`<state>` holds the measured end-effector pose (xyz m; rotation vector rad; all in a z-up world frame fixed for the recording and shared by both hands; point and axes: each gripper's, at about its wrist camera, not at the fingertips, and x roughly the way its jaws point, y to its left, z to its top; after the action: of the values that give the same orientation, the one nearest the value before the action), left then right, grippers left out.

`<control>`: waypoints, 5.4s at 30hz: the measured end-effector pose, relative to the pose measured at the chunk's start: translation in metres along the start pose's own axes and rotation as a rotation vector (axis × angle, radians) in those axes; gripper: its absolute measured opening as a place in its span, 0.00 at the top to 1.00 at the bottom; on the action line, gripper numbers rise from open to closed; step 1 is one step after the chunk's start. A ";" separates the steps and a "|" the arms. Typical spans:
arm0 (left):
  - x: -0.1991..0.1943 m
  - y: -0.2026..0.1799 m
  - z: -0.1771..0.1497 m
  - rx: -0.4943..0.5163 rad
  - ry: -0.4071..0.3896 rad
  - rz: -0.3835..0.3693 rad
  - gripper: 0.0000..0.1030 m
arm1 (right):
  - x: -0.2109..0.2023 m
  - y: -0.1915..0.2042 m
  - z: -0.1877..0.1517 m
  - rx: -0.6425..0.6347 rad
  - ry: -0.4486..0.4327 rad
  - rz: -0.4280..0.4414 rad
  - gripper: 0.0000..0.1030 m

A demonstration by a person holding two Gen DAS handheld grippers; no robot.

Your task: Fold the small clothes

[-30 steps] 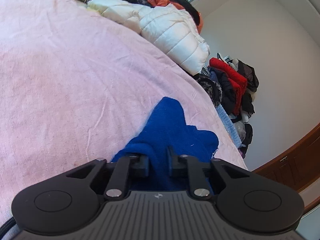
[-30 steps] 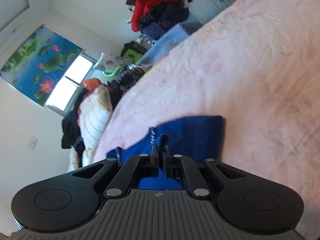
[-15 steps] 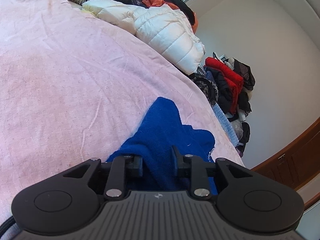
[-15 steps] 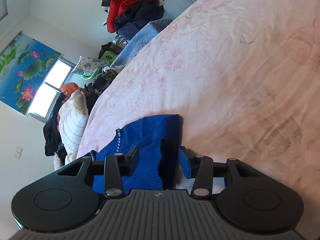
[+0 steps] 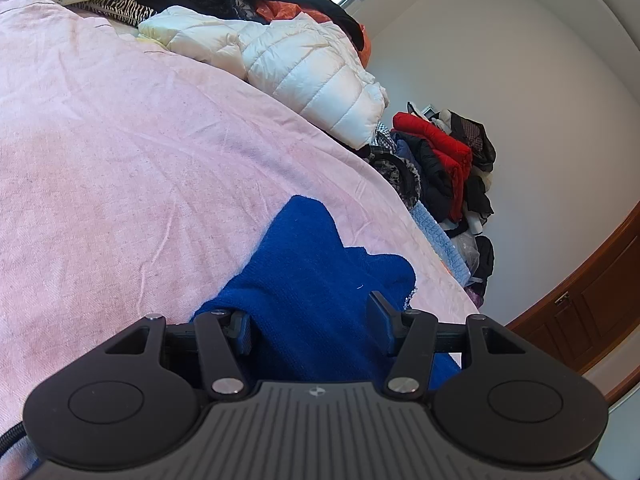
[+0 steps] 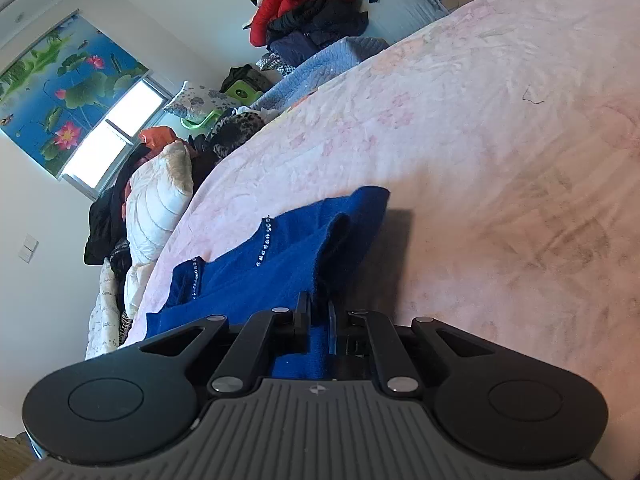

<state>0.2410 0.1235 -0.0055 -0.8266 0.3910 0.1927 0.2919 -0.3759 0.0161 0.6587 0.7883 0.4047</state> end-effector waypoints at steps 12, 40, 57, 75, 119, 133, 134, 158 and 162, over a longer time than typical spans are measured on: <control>-0.016 -0.024 0.038 0.055 0.095 -0.007 0.31 | -0.016 -0.004 -0.002 -0.051 -0.171 -0.067 0.75; -0.019 -0.023 0.036 0.030 0.716 -0.229 0.19 | 0.061 0.042 0.000 -0.133 0.216 0.022 0.71; 0.001 -0.044 0.104 0.327 0.337 0.032 0.19 | 0.019 0.026 0.016 -0.189 0.071 -0.179 0.45; 0.090 -0.070 0.078 0.574 0.366 0.223 0.92 | 0.064 0.063 -0.015 -0.409 0.052 -0.108 0.33; 0.041 -0.084 -0.029 0.900 0.222 0.155 0.12 | 0.057 0.058 -0.041 -0.466 -0.034 -0.050 0.28; 0.003 -0.090 -0.056 0.957 0.316 0.067 0.09 | 0.045 0.101 -0.076 -0.670 0.030 -0.229 0.23; 0.004 -0.084 -0.053 0.911 0.296 0.049 0.07 | 0.048 0.099 -0.081 -0.690 0.024 -0.226 0.18; -0.196 -0.011 -0.082 0.933 0.464 -0.018 0.07 | -0.072 0.131 -0.223 -0.766 0.060 -0.174 0.09; -0.212 -0.001 -0.071 0.848 0.505 0.025 0.07 | -0.100 0.135 -0.237 -0.757 0.043 -0.145 0.08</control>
<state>0.0291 0.0667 0.0385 -0.0163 0.8789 -0.1673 0.0351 -0.2417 0.0348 -0.1134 0.6512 0.5417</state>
